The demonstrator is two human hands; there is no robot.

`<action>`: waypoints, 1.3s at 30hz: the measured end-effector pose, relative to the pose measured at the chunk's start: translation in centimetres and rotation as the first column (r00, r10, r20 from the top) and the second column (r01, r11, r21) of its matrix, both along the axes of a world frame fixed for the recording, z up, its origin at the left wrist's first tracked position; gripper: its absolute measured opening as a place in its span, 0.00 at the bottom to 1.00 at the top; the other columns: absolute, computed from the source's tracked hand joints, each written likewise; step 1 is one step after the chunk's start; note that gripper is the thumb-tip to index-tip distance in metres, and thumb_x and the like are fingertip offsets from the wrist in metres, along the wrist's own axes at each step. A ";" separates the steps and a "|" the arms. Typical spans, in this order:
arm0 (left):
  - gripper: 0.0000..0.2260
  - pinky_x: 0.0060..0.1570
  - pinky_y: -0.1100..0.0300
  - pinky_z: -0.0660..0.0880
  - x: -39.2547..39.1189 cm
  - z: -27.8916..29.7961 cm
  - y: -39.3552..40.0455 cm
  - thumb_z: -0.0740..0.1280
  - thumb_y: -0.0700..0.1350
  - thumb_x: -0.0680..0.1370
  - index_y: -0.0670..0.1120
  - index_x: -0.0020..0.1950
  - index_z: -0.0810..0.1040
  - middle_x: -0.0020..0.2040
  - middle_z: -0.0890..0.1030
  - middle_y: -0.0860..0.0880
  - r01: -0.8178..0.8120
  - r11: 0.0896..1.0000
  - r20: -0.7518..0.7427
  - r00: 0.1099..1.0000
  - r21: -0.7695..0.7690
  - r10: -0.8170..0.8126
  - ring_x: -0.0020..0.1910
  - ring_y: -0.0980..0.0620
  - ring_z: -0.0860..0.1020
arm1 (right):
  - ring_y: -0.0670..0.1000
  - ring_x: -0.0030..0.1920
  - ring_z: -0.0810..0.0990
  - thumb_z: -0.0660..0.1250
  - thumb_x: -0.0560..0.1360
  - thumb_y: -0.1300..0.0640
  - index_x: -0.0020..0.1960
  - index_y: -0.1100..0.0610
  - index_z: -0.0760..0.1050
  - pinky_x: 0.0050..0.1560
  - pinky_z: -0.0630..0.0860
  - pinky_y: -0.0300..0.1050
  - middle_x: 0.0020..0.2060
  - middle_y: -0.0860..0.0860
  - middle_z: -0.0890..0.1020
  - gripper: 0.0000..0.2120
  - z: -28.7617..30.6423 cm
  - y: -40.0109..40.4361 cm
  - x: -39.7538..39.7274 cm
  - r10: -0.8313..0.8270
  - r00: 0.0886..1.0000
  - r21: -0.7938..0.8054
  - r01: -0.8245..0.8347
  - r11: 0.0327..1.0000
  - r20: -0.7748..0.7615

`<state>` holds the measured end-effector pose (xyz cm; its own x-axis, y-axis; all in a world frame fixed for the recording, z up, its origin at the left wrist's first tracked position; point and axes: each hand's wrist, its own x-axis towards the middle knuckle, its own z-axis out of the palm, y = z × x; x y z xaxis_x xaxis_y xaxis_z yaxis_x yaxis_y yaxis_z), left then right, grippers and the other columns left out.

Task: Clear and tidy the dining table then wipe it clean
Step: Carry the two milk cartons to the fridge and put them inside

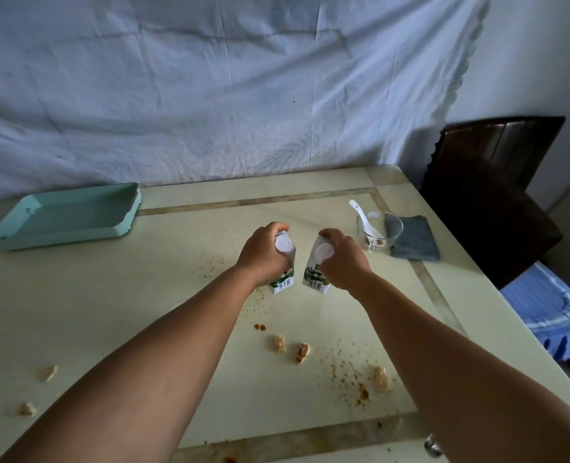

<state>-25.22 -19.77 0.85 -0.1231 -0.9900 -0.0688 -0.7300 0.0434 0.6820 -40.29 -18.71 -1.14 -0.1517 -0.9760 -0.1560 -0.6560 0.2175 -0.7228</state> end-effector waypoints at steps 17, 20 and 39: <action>0.19 0.51 0.64 0.67 -6.5 9.6 9.8 0.65 0.42 0.72 0.46 0.64 0.73 0.62 0.77 0.45 0.460 0.810 0.037 0.876 -0.364 -0.481 0.59 0.46 0.75 | 0.55 0.48 0.78 0.60 0.71 0.65 0.63 0.46 0.74 0.35 0.71 0.35 0.58 0.56 0.76 0.24 10.5 14.2 -4.3 -0.314 0.949 -0.319 0.308 0.896 0.031; 0.20 0.49 0.62 0.70 -8.1 10.7 12.1 0.64 0.44 0.70 0.46 0.61 0.74 0.59 0.79 0.45 0.531 0.753 0.040 0.826 -0.388 -0.562 0.56 0.46 0.76 | 0.52 0.47 0.76 0.62 0.72 0.65 0.64 0.47 0.74 0.35 0.71 0.34 0.57 0.55 0.76 0.23 11.9 17.5 -5.3 -0.365 0.930 -0.355 0.350 0.867 0.026; 0.25 0.63 0.54 0.68 -37.9 11.0 34.9 0.67 0.42 0.70 0.48 0.67 0.70 0.61 0.73 0.41 0.906 0.256 0.162 0.324 -0.338 -0.932 0.62 0.42 0.70 | 0.58 0.56 0.76 0.58 0.67 0.72 0.62 0.45 0.75 0.55 0.79 0.54 0.60 0.55 0.74 0.31 12.1 46.4 -28.4 -0.830 0.531 -0.320 0.826 0.464 0.169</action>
